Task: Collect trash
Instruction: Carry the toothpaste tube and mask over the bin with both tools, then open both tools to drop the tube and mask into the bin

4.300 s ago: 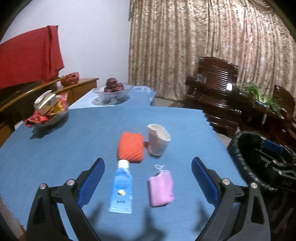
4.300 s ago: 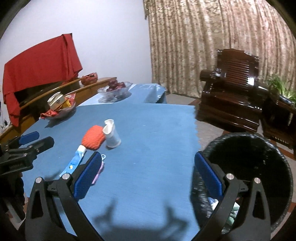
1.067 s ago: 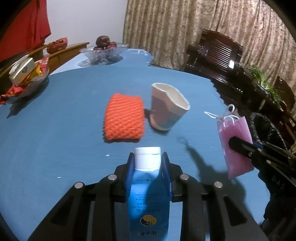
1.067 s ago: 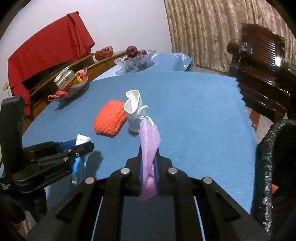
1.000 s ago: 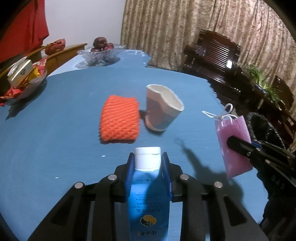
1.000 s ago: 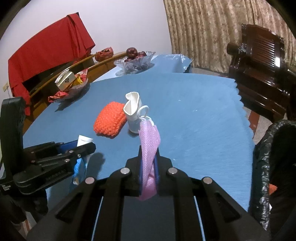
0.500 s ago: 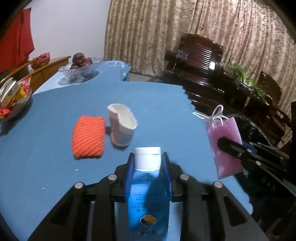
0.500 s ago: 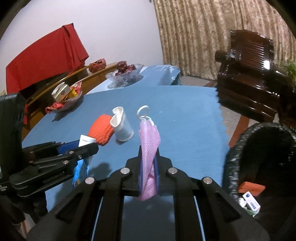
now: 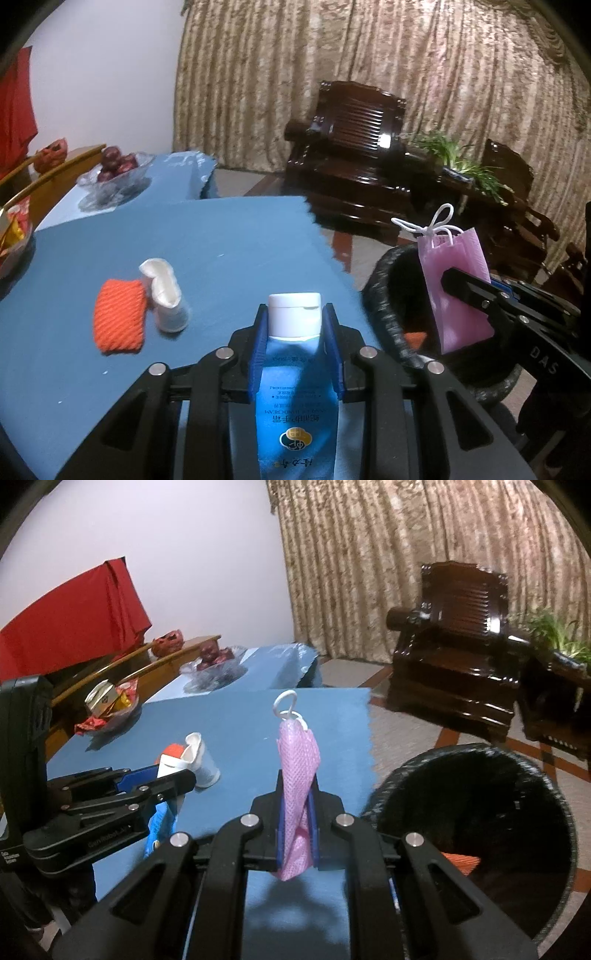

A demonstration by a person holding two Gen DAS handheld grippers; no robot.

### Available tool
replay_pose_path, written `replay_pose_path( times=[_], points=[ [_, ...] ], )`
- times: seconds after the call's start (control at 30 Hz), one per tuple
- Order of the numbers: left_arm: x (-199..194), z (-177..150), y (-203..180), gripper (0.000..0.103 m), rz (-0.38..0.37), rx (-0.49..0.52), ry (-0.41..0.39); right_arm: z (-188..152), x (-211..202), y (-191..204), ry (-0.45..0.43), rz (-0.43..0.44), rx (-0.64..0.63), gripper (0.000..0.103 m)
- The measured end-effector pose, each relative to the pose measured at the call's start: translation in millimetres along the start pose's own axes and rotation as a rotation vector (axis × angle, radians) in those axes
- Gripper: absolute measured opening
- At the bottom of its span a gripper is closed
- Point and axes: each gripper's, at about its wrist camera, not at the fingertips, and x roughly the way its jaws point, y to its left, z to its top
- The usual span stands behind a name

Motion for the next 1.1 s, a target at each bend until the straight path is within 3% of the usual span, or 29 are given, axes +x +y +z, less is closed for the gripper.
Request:
replay_pose_path(
  times=[0.63, 1.1],
  points=[
    [34, 40, -134, 0.029, -0.195, 0.134, -0.039, -11, -67, -127, -0.062, -0.225, 0.089, 0.009],
    [90, 65, -216, 0.029, -0.335, 0.17, -0.048, -32, -62, -196, -0.039, -0.303, 0.174, 0.009]
  ],
)
